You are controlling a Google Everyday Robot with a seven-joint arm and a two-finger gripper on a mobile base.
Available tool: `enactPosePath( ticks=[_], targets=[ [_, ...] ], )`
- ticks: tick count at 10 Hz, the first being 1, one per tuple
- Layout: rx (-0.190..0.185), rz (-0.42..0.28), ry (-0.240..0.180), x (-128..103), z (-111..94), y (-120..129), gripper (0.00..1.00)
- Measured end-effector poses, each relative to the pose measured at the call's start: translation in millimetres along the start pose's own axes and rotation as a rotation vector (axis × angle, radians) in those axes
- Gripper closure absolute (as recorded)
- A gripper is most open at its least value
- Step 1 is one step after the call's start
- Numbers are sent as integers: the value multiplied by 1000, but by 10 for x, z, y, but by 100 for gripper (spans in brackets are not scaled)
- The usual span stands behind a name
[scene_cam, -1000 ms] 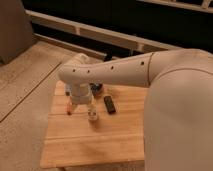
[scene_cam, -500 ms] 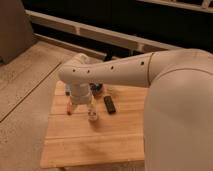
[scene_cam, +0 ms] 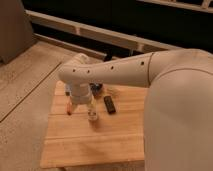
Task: Knock the bottle over
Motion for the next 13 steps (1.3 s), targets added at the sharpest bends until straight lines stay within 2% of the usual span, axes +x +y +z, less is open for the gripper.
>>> enactPosePath(
  ticks=[6,7,13],
  targets=[
    [0,0,0,0,0,0,35],
    [0,0,0,0,0,0,38],
    [0,0,0,0,0,0,96]
  ],
)
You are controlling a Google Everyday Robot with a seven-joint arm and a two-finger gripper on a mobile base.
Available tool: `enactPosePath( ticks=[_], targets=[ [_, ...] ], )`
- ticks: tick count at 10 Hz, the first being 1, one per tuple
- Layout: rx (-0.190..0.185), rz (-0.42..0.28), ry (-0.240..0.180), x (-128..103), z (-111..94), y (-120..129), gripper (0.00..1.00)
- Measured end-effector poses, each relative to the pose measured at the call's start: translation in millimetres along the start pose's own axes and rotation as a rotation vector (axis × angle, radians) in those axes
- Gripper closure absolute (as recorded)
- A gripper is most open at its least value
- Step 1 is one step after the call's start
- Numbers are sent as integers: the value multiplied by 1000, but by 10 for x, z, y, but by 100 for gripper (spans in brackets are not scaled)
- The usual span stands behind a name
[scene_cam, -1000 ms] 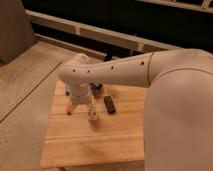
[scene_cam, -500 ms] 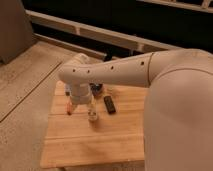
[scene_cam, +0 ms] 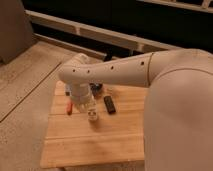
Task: Knock the bottle over
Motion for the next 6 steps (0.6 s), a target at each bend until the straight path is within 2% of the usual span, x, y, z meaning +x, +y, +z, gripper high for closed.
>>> enactPosePath(
  ticks=[2,3,4,5,6],
  targets=[
    [1,3,6,4,3,-2,100],
    [21,21,40,12,41,-63,100],
    [54,44,73,13,77,-152,100],
    [105,70,116,-14,121,-243,100],
    [134,81,150,-42,146,-250,100]
  ],
)
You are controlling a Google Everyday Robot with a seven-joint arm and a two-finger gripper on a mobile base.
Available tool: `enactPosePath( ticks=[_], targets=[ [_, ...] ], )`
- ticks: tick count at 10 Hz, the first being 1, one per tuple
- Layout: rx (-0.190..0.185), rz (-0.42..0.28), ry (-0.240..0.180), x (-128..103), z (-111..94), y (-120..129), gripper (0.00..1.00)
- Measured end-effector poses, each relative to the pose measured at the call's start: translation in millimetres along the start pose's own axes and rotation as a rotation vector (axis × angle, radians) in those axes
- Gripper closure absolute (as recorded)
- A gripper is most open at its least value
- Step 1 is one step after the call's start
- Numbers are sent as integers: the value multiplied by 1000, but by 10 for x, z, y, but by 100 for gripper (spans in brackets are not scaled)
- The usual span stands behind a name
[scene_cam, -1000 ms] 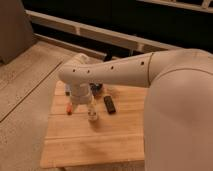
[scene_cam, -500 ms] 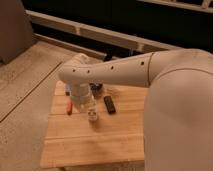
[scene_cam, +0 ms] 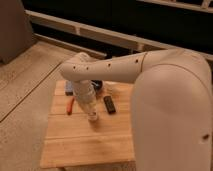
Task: Knock the bottle over
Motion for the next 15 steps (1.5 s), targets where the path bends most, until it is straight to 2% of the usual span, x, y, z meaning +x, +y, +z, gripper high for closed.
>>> enactPosePath(
  ticks=[1,2,3,4,5,6,7,8,9,10,11,13,15],
  targets=[
    [25,11,30,-57,16,10,100],
    [48,16,39,-142,21,5,100],
    [72,19,27,-237,19,-11,100],
    [109,22,-23,-415,-14,-17,100],
    [132,28,-81,-553,-56,-27,100],
    [153,33,-170,-712,-139,-36,100],
    [158,37,-297,-863,-282,-24,100],
    [152,35,-377,-935,-387,2,100],
    [122,22,-478,-982,-540,81,100],
    [99,7,-540,-998,-634,151,99],
    [86,0,-572,-1004,-692,182,92],
    [85,-1,-576,-1005,-696,184,74],
    [85,-1,-575,-1005,-696,183,52]
  ],
)
